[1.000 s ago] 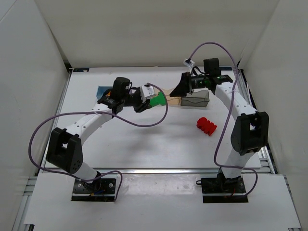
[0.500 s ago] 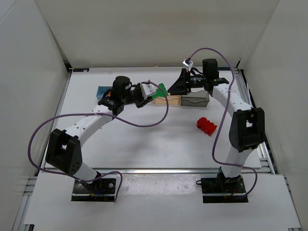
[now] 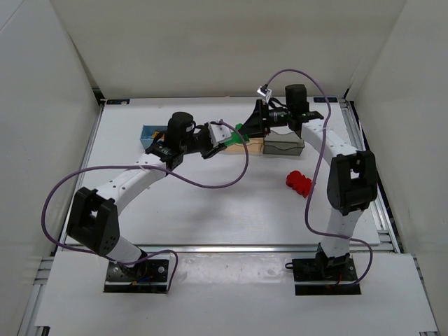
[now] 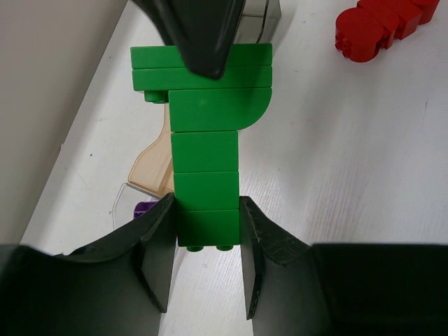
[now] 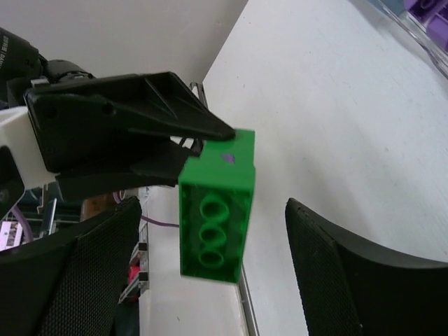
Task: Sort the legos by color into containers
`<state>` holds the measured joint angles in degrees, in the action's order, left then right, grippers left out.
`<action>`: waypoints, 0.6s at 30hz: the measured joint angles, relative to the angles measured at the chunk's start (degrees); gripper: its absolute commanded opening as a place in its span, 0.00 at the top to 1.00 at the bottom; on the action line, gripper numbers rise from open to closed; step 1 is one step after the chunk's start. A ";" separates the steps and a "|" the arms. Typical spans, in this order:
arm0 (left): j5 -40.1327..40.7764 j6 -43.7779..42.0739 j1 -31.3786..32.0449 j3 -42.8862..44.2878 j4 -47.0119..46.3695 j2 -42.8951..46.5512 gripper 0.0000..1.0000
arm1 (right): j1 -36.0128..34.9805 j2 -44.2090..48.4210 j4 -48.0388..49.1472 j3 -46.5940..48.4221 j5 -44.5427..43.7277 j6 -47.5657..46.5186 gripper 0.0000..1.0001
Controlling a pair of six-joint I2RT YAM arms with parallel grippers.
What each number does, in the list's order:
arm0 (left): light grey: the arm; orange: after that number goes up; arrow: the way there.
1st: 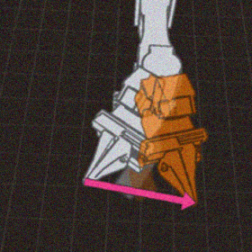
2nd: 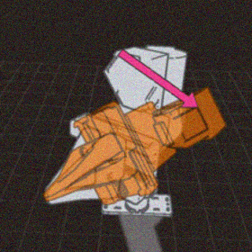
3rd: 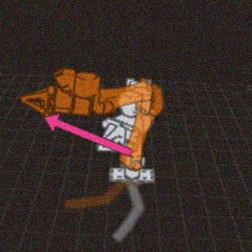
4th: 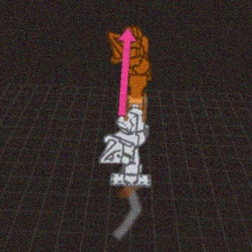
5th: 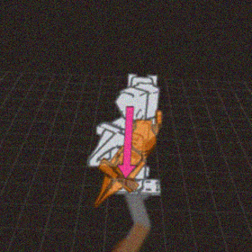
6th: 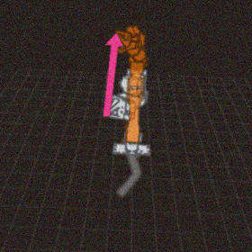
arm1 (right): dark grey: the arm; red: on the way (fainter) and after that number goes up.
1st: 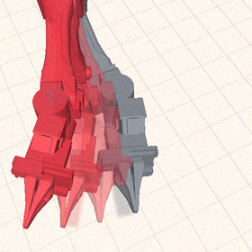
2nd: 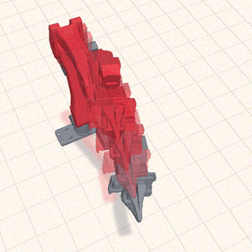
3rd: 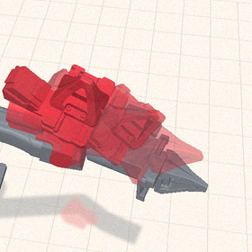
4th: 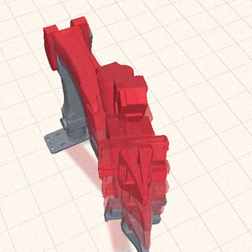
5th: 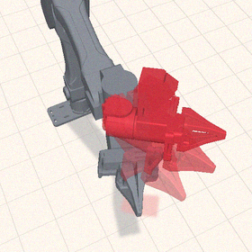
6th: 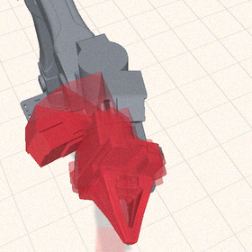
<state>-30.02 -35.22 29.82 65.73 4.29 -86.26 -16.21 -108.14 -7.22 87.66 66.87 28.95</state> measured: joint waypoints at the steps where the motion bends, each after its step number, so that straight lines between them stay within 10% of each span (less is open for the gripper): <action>1: -0.02 -0.09 0.20 0.00 0.00 0.00 0.74 | -0.35 -0.15 0.02 0.33 0.00 -0.09 0.16; 5: -0.04 -0.35 0.76 0.00 0.00 0.00 0.74 | -1.73 -0.37 -0.13 1.38 0.11 -1.44 0.35; 12: -0.02 -0.35 0.94 0.00 -0.07 0.00 0.74 | -3.04 -0.37 -3.43 1.49 0.22 -5.60 0.32; 18: -0.09 -0.33 1.07 0.00 -0.28 0.00 0.74 | -4.11 -0.35 -6.32 0.70 -0.20 -9.92 0.55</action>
<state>-30.11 -35.55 30.89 65.73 4.01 -86.26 -20.32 -108.49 -13.54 88.36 66.67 19.03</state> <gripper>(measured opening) 0.473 0.527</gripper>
